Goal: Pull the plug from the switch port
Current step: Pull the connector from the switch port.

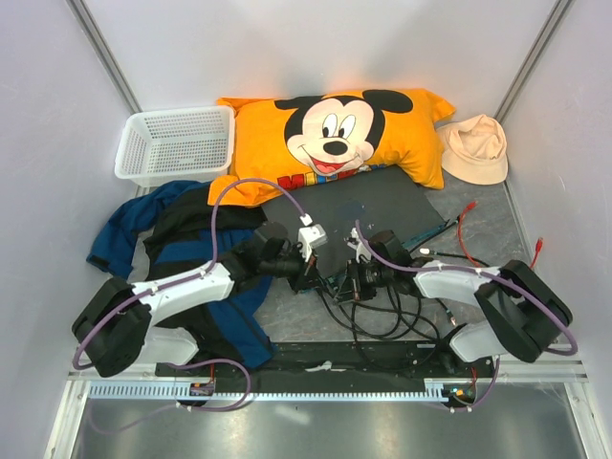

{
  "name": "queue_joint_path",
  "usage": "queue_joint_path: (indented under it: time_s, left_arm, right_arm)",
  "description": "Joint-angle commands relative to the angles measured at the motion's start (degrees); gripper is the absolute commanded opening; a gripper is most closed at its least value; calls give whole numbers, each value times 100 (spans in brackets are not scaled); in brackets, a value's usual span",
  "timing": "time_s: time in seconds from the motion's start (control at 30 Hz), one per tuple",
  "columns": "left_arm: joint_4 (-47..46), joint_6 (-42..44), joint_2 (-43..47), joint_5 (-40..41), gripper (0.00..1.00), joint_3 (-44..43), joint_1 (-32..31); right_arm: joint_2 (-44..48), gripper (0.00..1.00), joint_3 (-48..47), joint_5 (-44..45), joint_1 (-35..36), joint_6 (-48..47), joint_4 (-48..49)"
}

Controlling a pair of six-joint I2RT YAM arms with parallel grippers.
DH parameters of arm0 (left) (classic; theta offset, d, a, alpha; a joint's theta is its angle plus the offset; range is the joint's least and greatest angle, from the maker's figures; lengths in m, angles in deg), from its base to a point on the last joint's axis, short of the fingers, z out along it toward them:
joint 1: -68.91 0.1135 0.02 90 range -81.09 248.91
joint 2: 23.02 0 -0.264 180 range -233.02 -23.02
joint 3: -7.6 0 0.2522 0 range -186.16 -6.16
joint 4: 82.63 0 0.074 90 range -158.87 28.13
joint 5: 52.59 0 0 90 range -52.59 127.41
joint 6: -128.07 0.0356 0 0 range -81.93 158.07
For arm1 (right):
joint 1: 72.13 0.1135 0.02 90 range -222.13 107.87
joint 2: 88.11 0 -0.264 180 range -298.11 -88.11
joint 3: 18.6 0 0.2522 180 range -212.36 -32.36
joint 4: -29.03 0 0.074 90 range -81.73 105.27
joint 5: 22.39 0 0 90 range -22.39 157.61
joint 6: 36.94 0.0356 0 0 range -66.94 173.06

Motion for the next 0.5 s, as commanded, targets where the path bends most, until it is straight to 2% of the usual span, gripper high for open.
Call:
queue_joint_path:
  time_s: [0.0,0.2,0.47]
  left_arm:
    - [-545,1171,-145,814,2,96,-349]
    - [-844,1955,-435,1228,2,368,-587]
    - [-1003,2238,-532,1385,2,456,-833]
  right_arm:
    - [541,6,221,162,-144,-82,-175]
    - [691,7,326,206,-144,-64,-148]
    - [577,9,397,294,-153,32,54]
